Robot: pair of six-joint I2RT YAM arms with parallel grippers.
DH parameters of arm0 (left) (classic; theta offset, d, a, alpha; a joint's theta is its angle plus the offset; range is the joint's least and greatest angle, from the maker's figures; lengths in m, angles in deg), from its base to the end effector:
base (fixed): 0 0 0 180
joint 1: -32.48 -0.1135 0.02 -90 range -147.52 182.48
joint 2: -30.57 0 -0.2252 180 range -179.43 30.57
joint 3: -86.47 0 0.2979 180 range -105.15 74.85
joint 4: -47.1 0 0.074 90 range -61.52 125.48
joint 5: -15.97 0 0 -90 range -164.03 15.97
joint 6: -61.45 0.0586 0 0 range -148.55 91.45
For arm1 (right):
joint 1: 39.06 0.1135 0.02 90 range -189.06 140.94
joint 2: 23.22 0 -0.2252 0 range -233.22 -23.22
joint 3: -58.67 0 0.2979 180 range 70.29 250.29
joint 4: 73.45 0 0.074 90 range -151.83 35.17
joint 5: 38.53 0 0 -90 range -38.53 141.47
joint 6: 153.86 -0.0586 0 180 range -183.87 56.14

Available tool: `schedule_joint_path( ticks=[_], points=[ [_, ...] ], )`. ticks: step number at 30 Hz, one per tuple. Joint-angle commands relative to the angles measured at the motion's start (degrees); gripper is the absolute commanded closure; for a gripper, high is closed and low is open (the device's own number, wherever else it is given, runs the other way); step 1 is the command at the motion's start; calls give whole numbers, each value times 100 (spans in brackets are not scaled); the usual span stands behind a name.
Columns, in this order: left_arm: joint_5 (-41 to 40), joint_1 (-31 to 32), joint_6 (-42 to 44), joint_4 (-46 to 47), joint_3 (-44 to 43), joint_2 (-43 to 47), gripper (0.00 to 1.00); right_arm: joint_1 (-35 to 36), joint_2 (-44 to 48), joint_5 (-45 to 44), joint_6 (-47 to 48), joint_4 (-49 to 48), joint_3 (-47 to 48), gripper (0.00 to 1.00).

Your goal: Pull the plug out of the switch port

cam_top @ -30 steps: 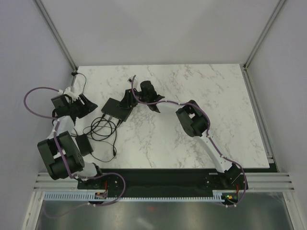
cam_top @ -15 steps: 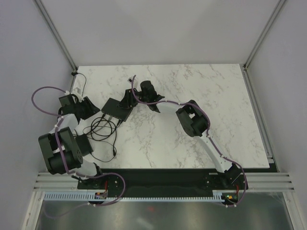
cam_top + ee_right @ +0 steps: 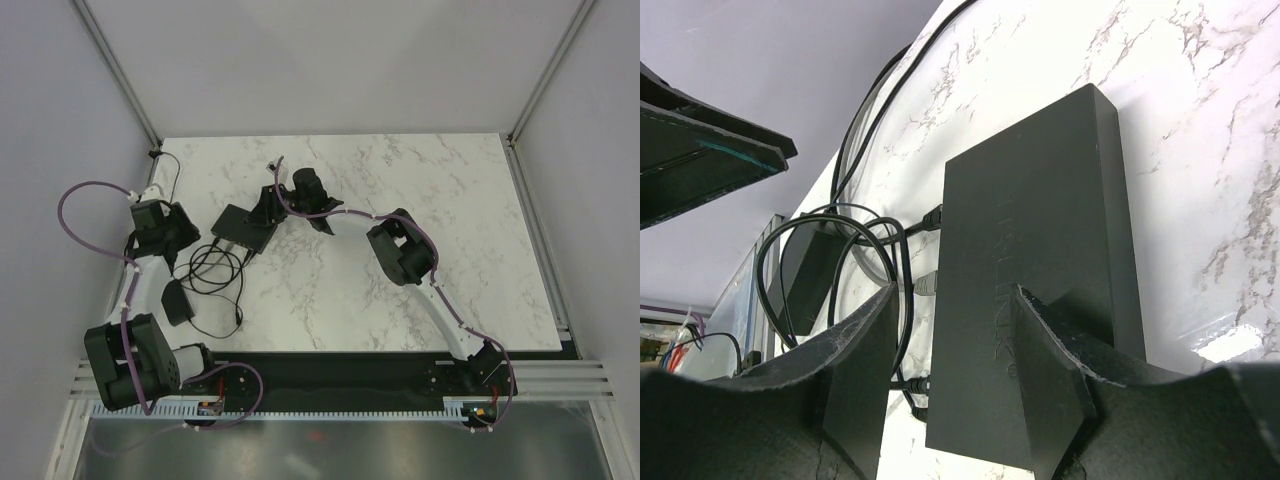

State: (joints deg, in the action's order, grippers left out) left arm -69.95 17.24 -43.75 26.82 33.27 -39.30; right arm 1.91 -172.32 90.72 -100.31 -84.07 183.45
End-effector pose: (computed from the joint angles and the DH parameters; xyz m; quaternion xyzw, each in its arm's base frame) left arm 0.3231 0.0837 0.1599 -0.2194 0.8670 -0.0317 0.4463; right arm 0.4292 0.4218 0.0782 -0.2365 0.7320 0.5700 0.2888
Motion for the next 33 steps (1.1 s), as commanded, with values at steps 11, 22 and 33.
schedule_joint_path(
  ticks=[11, 22, 33],
  points=[
    [102, 13, -62, -12, -693, -950, 57, -37, 83, 110, -20, -254, 13, 44],
    [102, 4, -62, -12, -1212, -1793, 57, -37, 74, 110, -38, -246, 48, 43],
    [102, 13, -62, -12, -1019, -1891, 57, -45, 65, 110, -38, -237, 48, 44]
  ],
)
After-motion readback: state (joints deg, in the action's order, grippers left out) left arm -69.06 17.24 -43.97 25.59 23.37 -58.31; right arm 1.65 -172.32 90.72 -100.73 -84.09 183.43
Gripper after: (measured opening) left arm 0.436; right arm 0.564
